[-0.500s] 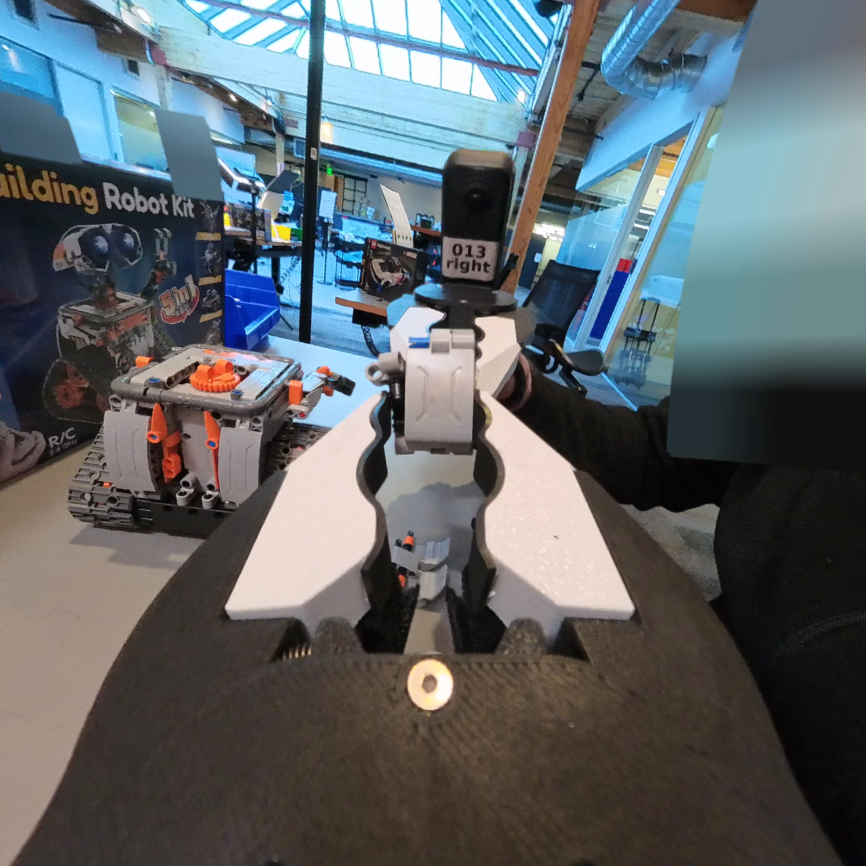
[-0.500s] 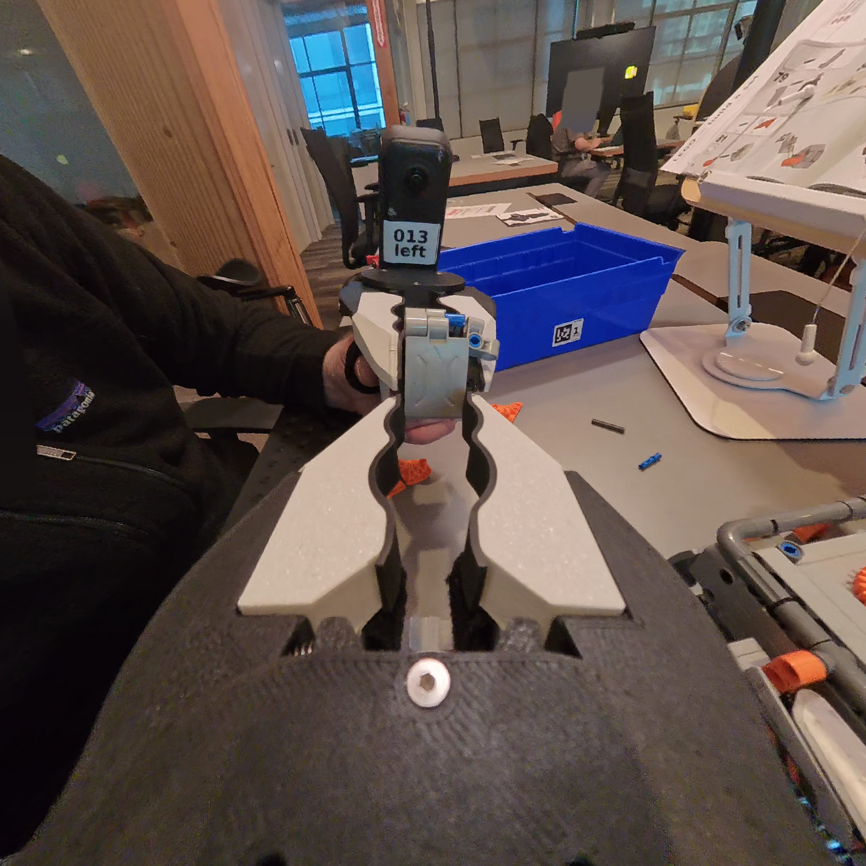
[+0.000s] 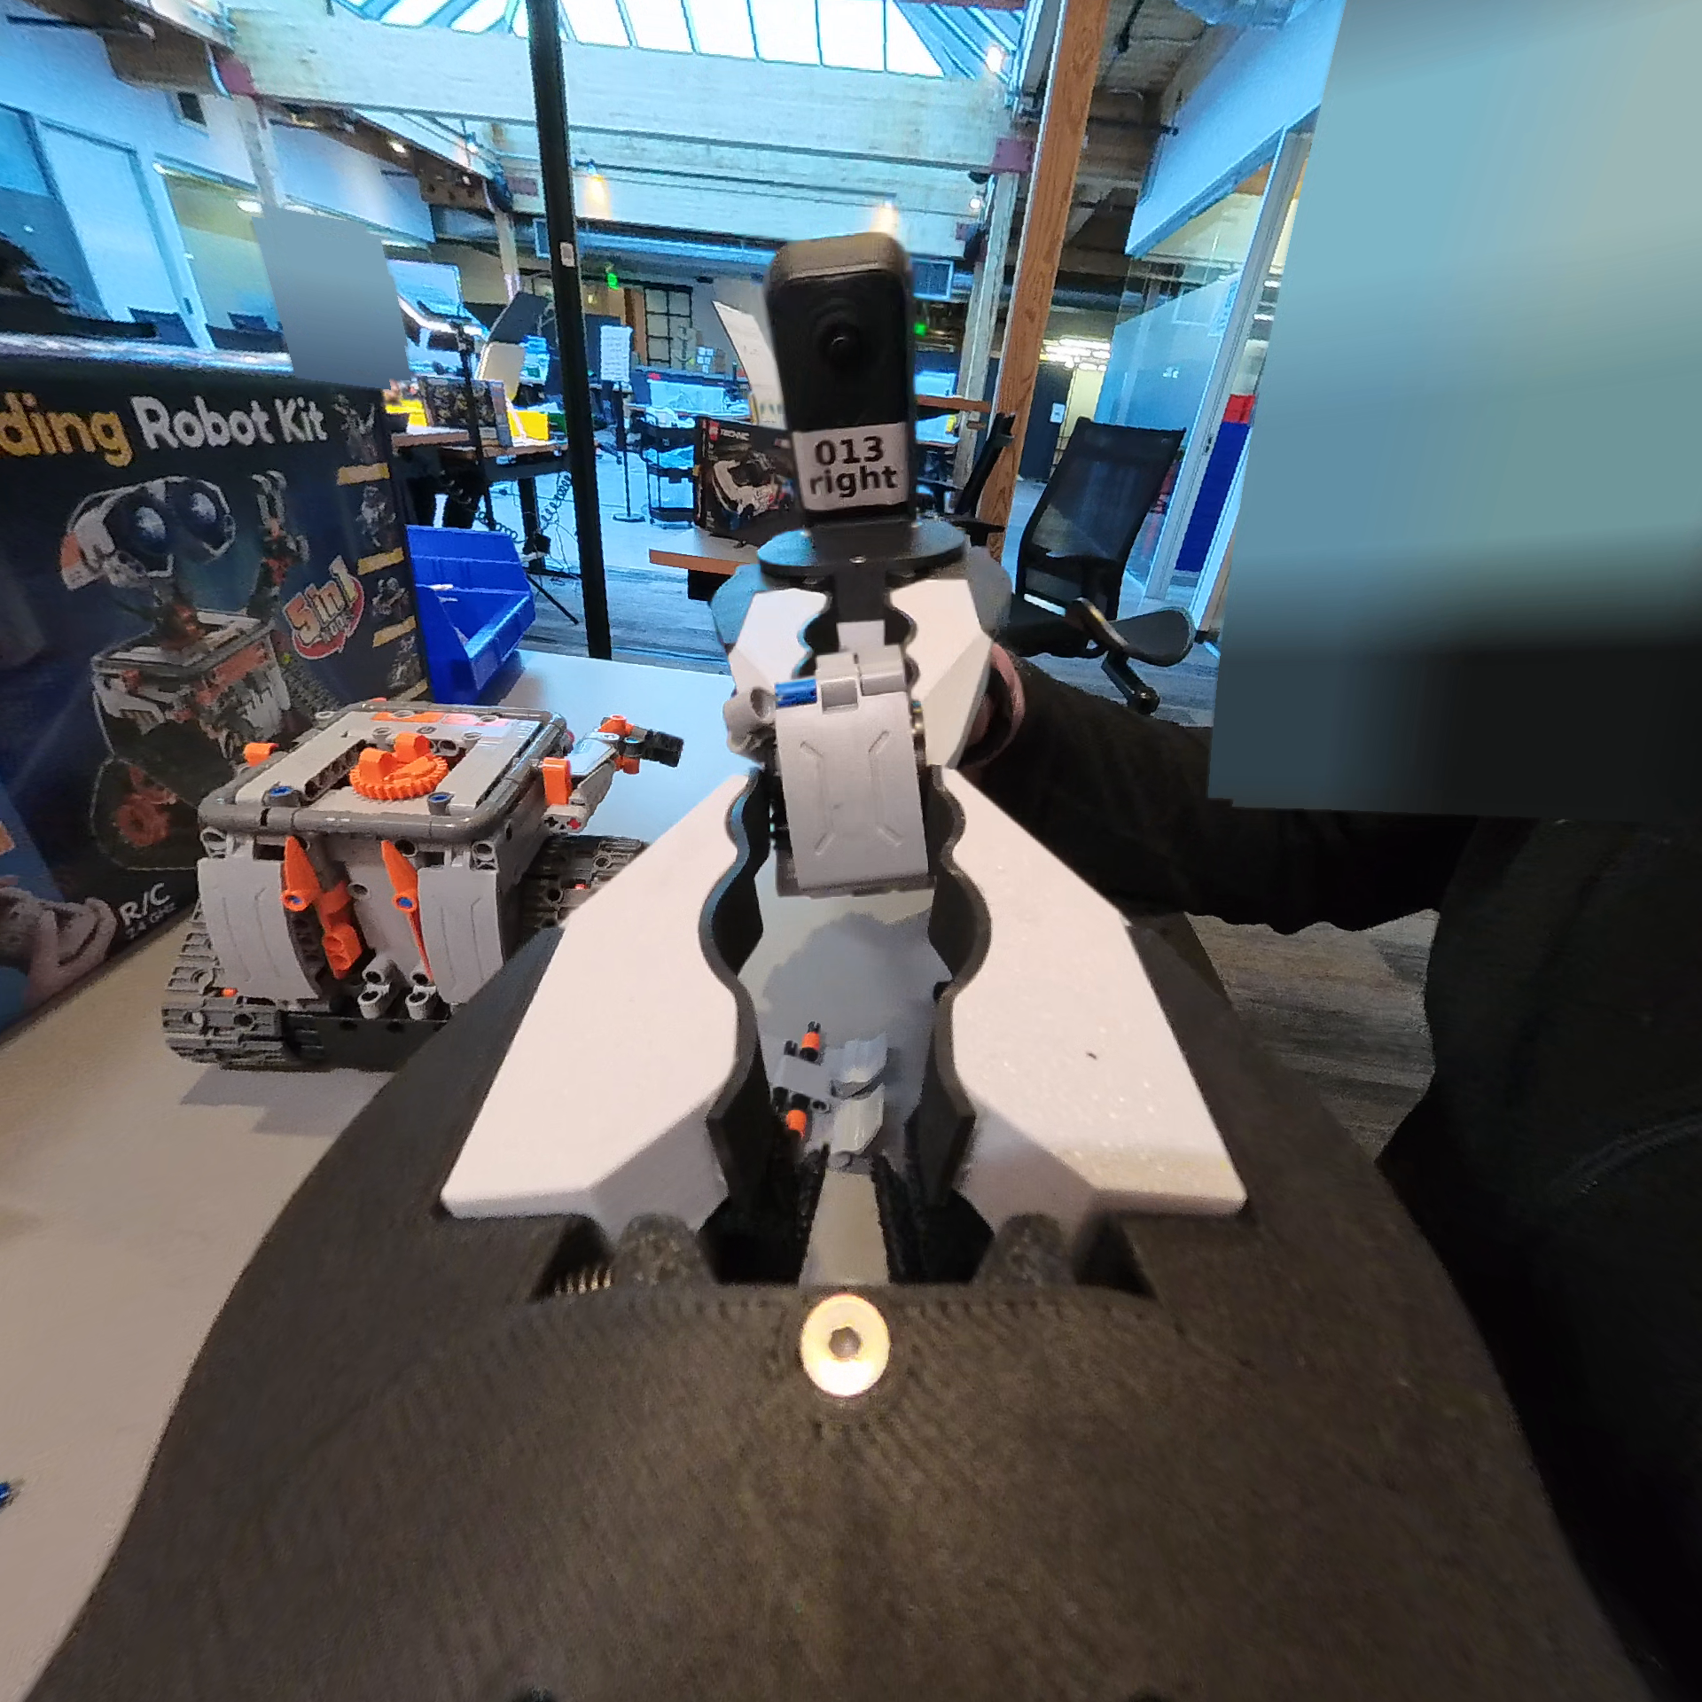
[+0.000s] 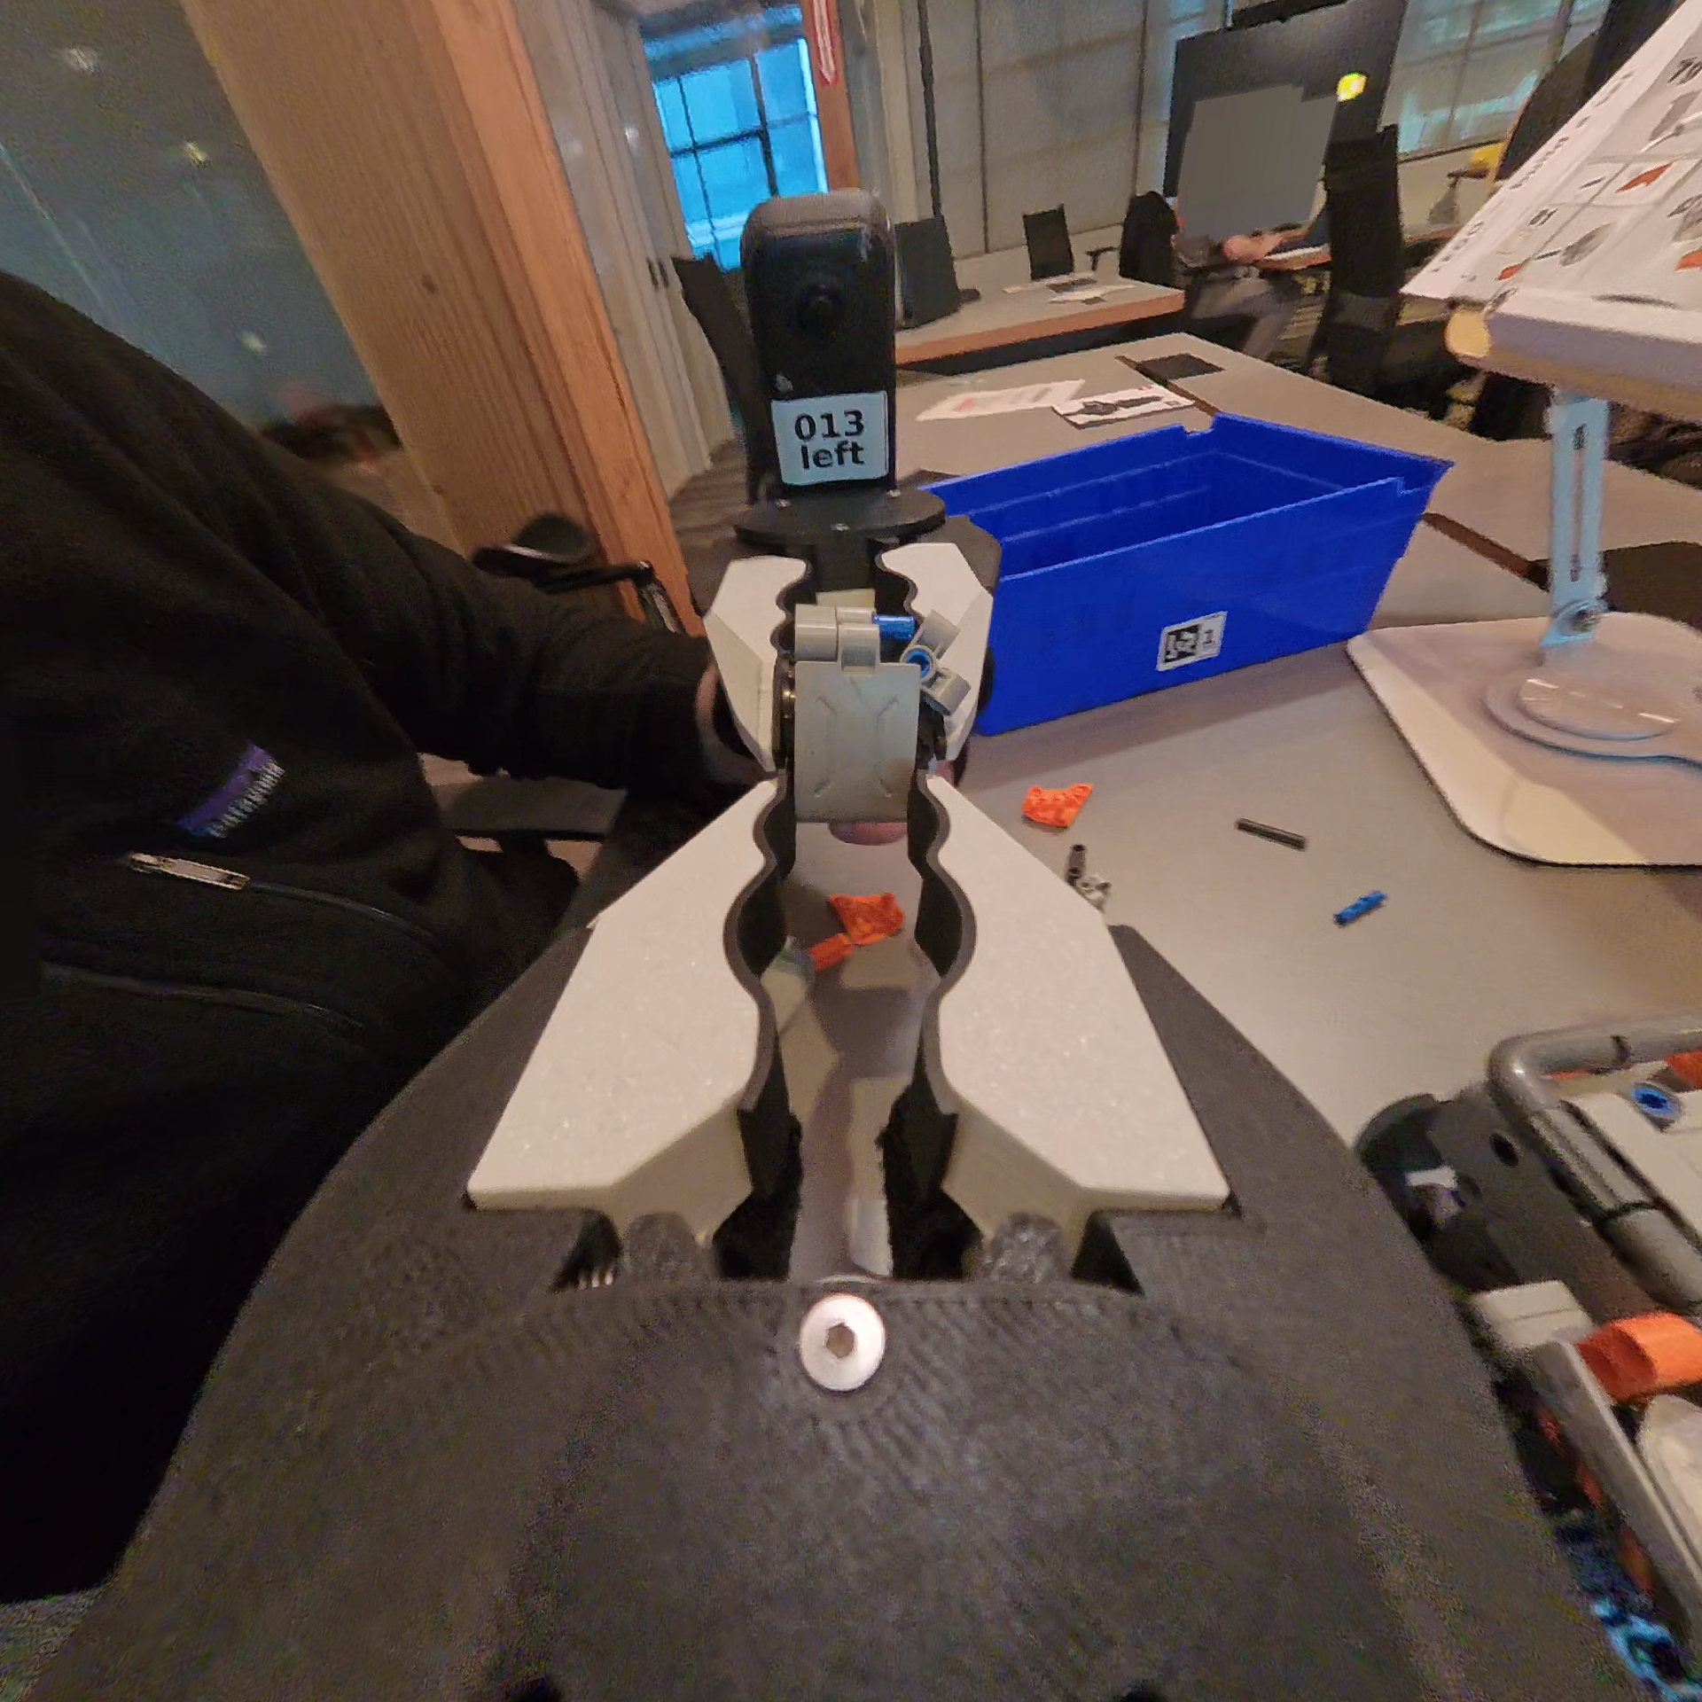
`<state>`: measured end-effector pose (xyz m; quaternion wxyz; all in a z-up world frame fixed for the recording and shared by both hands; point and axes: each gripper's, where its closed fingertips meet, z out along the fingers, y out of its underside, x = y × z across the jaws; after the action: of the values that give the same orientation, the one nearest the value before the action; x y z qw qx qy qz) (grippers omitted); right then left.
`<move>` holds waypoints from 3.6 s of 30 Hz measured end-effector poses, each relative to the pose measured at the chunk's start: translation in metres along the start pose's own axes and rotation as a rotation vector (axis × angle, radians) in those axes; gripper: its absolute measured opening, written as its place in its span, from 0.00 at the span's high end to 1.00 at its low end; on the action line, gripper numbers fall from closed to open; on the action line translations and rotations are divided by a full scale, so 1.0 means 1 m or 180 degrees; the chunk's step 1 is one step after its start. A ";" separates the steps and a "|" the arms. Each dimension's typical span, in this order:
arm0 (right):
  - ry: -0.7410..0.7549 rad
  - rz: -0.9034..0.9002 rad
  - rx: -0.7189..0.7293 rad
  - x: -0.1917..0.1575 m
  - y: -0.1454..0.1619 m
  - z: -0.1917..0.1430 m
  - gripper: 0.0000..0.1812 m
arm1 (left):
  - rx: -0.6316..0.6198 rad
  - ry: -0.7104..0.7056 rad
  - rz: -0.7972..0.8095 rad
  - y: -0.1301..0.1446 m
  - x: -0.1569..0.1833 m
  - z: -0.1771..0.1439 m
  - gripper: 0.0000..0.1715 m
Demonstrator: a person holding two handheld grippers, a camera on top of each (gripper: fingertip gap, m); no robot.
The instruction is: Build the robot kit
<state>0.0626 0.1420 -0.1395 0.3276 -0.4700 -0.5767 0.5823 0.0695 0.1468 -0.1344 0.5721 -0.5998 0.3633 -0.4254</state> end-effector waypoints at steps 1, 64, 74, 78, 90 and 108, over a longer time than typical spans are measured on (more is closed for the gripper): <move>0.0093 -0.0128 -0.0065 0.002 0.003 0.002 0.88 | 0.0029 -0.0017 -0.0027 -0.001 -0.001 0.000 0.82; 0.0804 -0.2551 -0.0723 -0.024 0.014 0.018 0.79 | -0.1277 -0.0741 0.3361 0.028 0.019 -0.010 0.81; 0.0537 -0.2140 -0.0683 -0.027 0.017 0.015 0.79 | -0.1307 -0.0503 0.2982 0.034 0.028 -0.009 0.76; 0.0458 -0.1788 -0.0663 -0.022 0.019 0.015 0.79 | -0.1083 -0.0435 0.2612 0.027 0.030 -0.011 0.78; 0.0524 -0.1970 -0.0683 -0.024 0.019 0.016 0.81 | -0.1015 -0.0335 0.2357 0.027 0.032 -0.013 0.81; -0.0153 -0.1294 -0.0432 -0.044 0.018 0.018 0.81 | -0.0582 0.0753 0.1083 0.021 0.052 -0.021 0.87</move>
<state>0.0638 0.0924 -0.1521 0.3920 -0.3510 -0.7052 0.4751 0.0703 0.0894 -0.1503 0.5323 -0.5252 0.5608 -0.3554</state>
